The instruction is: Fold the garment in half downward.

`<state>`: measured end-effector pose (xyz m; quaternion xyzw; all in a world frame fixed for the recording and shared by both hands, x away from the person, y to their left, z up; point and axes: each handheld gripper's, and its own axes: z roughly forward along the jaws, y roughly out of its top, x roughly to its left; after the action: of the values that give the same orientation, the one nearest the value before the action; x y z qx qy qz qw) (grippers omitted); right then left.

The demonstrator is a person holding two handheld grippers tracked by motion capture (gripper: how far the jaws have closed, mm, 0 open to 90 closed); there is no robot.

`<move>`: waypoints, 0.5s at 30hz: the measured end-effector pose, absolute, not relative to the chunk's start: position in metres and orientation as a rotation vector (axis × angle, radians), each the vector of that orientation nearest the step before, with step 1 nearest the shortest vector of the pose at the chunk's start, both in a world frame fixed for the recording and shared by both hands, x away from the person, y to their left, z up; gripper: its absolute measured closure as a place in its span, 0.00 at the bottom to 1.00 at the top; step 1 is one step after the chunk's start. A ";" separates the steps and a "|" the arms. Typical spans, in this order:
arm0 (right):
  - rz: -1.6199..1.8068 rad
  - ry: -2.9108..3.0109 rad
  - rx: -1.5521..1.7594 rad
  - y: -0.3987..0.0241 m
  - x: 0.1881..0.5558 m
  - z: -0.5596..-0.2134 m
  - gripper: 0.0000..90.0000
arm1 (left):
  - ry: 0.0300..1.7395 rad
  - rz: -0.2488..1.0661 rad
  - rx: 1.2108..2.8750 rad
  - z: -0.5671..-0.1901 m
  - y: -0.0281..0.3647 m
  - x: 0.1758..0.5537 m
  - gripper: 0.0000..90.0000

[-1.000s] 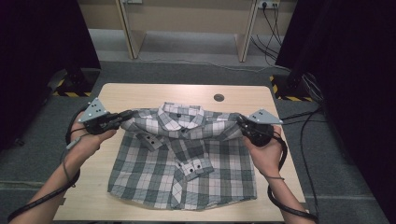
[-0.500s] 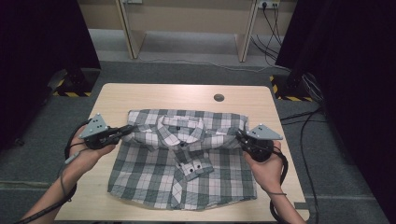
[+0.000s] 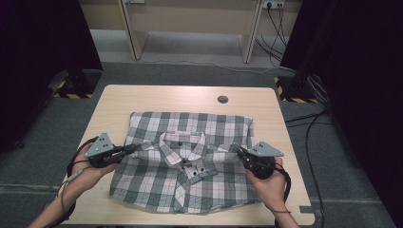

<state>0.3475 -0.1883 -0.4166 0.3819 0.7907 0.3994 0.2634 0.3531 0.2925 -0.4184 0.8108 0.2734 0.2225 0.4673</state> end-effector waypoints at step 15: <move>0.939 2.325 1.102 -0.194 0.342 -0.458 0.94 | 0.741 0.412 2.164 -0.469 0.284 0.339 0.98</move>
<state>0.3420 -0.1940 -0.4580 0.3942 0.8318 0.3359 0.1998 0.3390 0.2843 -0.4685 0.8544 0.2926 0.1625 0.3974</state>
